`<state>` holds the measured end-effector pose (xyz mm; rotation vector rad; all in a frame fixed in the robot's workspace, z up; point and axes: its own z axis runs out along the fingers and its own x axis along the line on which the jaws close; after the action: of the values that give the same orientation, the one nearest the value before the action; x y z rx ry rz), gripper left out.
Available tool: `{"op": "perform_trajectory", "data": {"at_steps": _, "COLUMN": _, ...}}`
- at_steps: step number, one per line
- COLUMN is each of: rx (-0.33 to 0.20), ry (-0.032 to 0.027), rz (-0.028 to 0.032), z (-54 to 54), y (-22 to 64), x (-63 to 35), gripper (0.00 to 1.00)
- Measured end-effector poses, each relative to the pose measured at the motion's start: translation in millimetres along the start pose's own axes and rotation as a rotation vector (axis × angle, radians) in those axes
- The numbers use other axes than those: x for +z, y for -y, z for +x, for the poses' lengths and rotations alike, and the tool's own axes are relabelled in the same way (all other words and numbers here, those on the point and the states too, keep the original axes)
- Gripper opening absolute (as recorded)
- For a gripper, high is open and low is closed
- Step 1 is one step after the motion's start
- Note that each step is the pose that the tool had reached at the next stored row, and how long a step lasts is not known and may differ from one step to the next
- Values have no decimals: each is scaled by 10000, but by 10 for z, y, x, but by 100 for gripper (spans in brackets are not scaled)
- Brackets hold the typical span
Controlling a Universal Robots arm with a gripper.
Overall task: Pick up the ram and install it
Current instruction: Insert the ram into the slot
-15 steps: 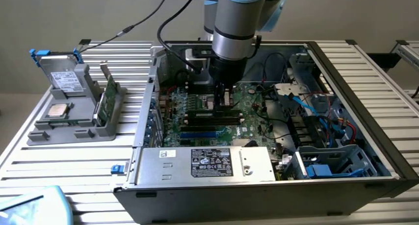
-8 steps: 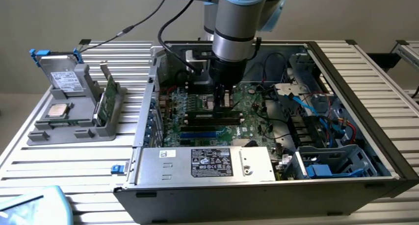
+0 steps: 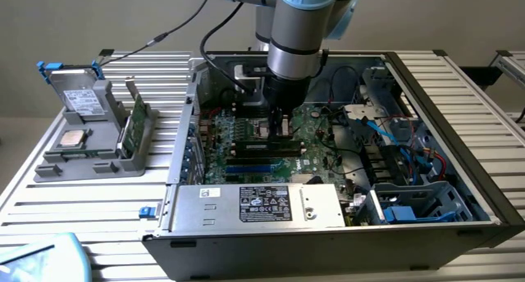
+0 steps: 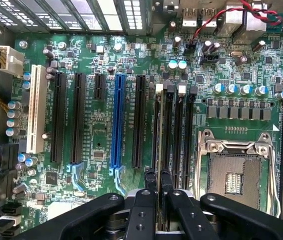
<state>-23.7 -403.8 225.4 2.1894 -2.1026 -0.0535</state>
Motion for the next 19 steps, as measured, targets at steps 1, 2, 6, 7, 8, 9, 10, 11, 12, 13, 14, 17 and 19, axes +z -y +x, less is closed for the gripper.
{"op": "perform_trajectory", "data": {"at_steps": 1, "rx": 0, "ry": -10, "rz": -7, "z": 0, "y": 1, "x": 7, "gripper": 14}}
{"op": "perform_trajectory", "data": {"at_steps": 2, "rx": 1, "ry": -18, "rz": -13, "z": 0, "y": 1, "x": 9, "gripper": 14}}
{"op": "perform_trajectory", "data": {"at_steps": 6, "rx": 1, "ry": -41, "rz": -30, "z": 0, "y": 5, "x": 12, "gripper": 14}}
{"op": "perform_trajectory", "data": {"at_steps": 7, "rx": 1, "ry": -47, "rz": -32, "z": 0, "y": 9, "x": 12, "gripper": 14}}
{"op": "perform_trajectory", "data": {"at_steps": 8, "rx": 3, "ry": -53, "rz": -35, "z": 0, "y": 15, "x": 11, "gripper": 14}}
{"op": "perform_trajectory", "data": {"at_steps": 9, "rx": 3, "ry": -55, "rz": -35, "z": 0, "y": 22, "x": 11, "gripper": 14}}
{"op": "perform_trajectory", "data": {"at_steps": 10, "rx": 3, "ry": -60, "rz": -36, "z": 0, "y": 27, "x": 11, "gripper": 14}}
{"op": "perform_trajectory", "data": {"at_steps": 11, "rx": 4, "ry": -65, "rz": -37, "z": 0, "y": 27, "x": 11, "gripper": 14}}
{"op": "perform_trajectory", "data": {"at_steps": 12, "rx": 5, "ry": -68, "rz": -37, "z": 1, "y": 27, "x": 11, "gripper": 14}}
{"op": "perform_trajectory", "data": {"at_steps": 13, "rx": 5, "ry": -71, "rz": -37, "z": 1, "y": 27, "x": 11, "gripper": 14}}
{"op": "perform_trajectory", "data": {"at_steps": 14, "rx": 5, "ry": -75, "rz": -37, "z": 0, "y": 27, "x": 11, "gripper": 14}}
{"op": "perform_trajectory", "data": {"at_steps": 17, "rx": 7, "ry": -94, "rz": -38, "z": 0, "y": 28, "x": 13, "gripper": 14}}
{"op": "perform_trajectory", "data": {"at_steps": 19, "rx": 8, "ry": -101, "rz": -38, "z": 0, "y": 28, "x": 17, "gripper": 14}}
